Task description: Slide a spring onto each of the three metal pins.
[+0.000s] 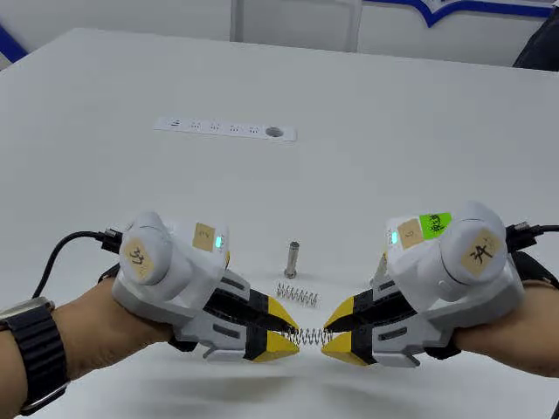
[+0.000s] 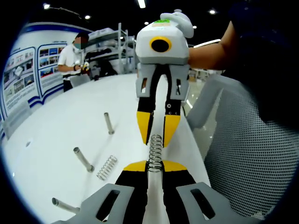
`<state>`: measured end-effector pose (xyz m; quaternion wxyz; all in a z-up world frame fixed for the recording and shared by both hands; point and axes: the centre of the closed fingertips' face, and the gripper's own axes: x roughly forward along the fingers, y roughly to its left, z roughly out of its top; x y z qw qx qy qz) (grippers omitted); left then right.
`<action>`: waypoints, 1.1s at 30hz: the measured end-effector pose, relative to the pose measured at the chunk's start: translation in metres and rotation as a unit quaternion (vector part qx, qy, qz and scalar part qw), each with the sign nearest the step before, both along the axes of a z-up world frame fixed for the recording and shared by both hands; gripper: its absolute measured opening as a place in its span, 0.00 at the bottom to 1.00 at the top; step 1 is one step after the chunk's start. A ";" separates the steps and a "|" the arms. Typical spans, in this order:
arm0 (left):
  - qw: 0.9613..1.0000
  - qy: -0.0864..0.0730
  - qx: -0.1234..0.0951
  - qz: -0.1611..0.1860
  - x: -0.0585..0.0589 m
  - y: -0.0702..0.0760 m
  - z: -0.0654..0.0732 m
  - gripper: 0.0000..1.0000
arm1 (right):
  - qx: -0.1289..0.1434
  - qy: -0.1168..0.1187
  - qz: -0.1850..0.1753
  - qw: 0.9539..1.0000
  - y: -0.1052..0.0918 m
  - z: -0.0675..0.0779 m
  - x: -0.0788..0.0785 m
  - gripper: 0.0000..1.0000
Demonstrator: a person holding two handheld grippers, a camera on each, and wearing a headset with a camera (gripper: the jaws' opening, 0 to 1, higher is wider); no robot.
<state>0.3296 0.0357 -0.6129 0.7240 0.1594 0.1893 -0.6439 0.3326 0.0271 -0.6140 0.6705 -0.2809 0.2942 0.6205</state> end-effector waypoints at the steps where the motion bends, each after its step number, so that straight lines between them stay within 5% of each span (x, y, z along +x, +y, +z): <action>1: 1.000 0.000 -0.001 -0.001 -0.001 -0.001 0.000 0.10 | 0.002 -0.001 -0.004 1.000 0.000 -0.001 0.001 0.18; 9: 1.000 0.002 -0.006 0.002 0.000 -0.002 0.001 0.10 | 0.013 0.004 -0.006 1.000 0.002 0.001 -0.002 0.12; 23: 1.000 0.010 -0.005 0.009 -0.001 -0.002 -0.002 0.10 | 0.056 0.004 -0.005 0.998 0.020 0.028 -0.003 0.12; 33: 1.000 0.013 -0.005 0.009 -0.003 -0.005 -0.004 0.10 | 0.056 -0.005 0.007 0.998 0.029 0.033 -0.006 0.11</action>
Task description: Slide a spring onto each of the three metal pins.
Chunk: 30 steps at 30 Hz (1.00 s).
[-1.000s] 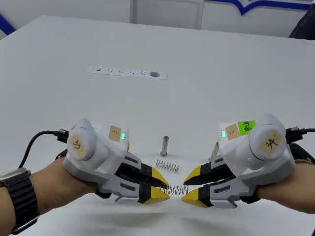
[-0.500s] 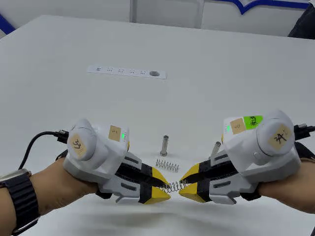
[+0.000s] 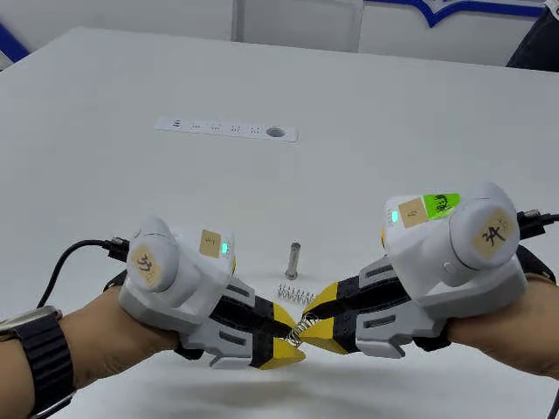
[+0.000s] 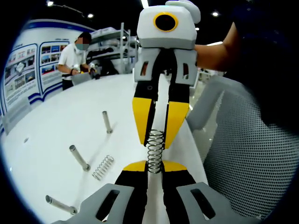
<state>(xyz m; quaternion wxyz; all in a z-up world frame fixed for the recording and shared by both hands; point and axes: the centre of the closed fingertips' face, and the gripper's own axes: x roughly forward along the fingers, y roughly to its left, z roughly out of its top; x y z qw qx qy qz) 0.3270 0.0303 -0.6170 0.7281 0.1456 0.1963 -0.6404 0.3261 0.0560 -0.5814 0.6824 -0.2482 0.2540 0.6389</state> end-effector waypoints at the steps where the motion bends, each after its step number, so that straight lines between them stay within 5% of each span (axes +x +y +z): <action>1: 1.000 0.000 -0.001 0.000 0.000 0.000 0.000 0.10 | -0.001 0.000 0.000 1.000 0.000 0.000 0.000 0.11; 11: 1.000 0.008 -0.007 0.008 0.000 -0.002 0.000 0.17 | -0.011 -0.001 -0.016 1.000 -0.011 0.006 0.007 0.11; 21: 0.999 0.018 -0.016 0.029 0.007 0.010 0.004 0.20 | -0.026 -0.035 -0.088 0.995 -0.052 0.028 0.053 0.11; 30: 0.998 0.020 -0.031 0.060 0.017 0.020 0.010 0.27 | -0.053 -0.054 -0.163 0.984 -0.092 0.042 0.095 0.11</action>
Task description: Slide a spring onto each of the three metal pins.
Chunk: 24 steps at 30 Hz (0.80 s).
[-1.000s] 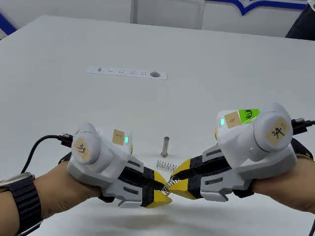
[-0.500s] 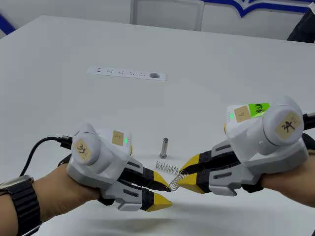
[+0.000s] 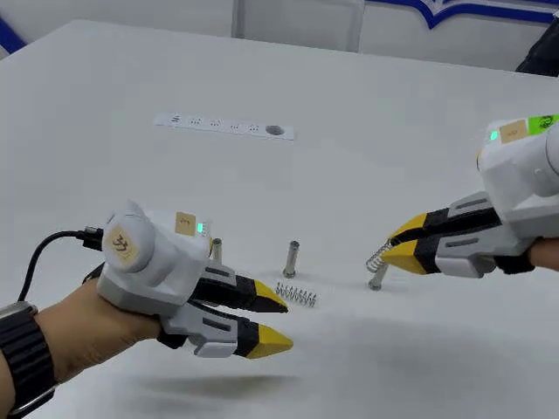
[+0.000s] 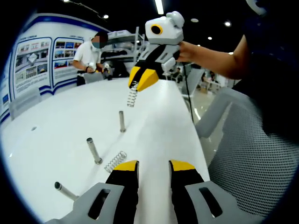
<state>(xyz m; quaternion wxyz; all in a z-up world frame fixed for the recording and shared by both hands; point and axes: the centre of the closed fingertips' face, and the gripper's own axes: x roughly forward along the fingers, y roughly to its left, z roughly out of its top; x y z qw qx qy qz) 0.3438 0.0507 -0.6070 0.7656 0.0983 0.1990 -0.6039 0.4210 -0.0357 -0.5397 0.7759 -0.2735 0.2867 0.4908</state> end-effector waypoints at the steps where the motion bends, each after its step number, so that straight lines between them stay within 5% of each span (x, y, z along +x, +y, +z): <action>1: 1.000 0.000 0.000 0.002 0.000 0.000 0.000 0.27 | -0.006 0.000 -0.009 1.000 -0.004 0.000 0.004 0.11; 10: 1.000 0.004 -0.011 0.017 0.004 0.004 0.003 0.34 | -0.033 0.014 -0.044 0.998 -0.017 -0.011 0.027 0.11; 24: 0.999 0.007 -0.023 0.031 0.006 0.005 0.008 0.40 | -0.054 0.040 -0.041 0.997 -0.013 -0.028 0.032 0.12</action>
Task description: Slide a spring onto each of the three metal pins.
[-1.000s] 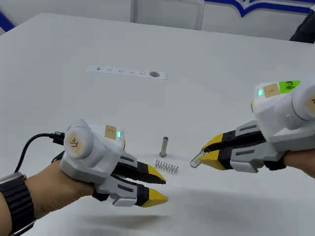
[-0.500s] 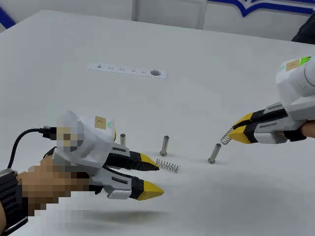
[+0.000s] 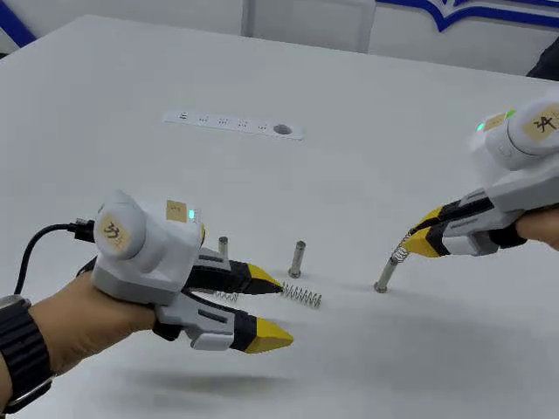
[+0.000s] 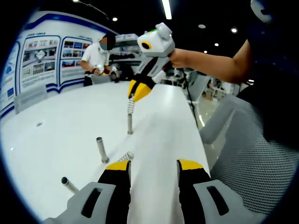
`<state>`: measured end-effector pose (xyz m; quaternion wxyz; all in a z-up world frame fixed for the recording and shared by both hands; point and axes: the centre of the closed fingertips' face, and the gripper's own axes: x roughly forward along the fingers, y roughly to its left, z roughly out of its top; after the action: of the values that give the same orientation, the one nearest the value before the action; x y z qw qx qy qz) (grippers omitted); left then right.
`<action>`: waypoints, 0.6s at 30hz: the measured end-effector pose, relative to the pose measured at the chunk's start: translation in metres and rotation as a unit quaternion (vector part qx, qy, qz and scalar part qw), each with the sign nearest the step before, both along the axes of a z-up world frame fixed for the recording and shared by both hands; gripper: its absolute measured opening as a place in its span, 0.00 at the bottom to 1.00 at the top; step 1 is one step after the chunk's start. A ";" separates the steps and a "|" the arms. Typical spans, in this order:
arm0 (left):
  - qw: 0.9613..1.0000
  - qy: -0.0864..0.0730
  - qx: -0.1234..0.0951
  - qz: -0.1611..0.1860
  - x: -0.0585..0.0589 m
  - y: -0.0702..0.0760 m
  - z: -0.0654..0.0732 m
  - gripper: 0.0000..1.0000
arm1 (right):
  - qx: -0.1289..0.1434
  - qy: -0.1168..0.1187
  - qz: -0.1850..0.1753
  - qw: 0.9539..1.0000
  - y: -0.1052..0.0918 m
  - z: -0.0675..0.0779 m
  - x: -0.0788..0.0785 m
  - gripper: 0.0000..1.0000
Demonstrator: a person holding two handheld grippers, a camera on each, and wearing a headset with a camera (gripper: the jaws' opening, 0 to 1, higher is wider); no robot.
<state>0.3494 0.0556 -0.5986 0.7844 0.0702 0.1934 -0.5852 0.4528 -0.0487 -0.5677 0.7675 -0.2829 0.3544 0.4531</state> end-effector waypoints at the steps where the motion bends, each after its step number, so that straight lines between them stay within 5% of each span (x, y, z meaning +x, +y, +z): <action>1: 1.000 0.000 -0.001 0.001 0.000 0.000 0.001 0.41 | -0.001 0.002 0.000 1.000 0.000 -0.001 0.000 0.12; 18: 1.000 -0.001 -0.008 0.005 0.002 -0.001 0.006 0.46 | -0.020 0.024 -0.002 1.000 0.002 -0.028 0.004 0.12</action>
<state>0.3512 0.0546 -0.5929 0.7878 0.0631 0.1882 -0.5830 0.4573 -0.0466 -0.5954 0.7540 -0.2860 0.3823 0.4511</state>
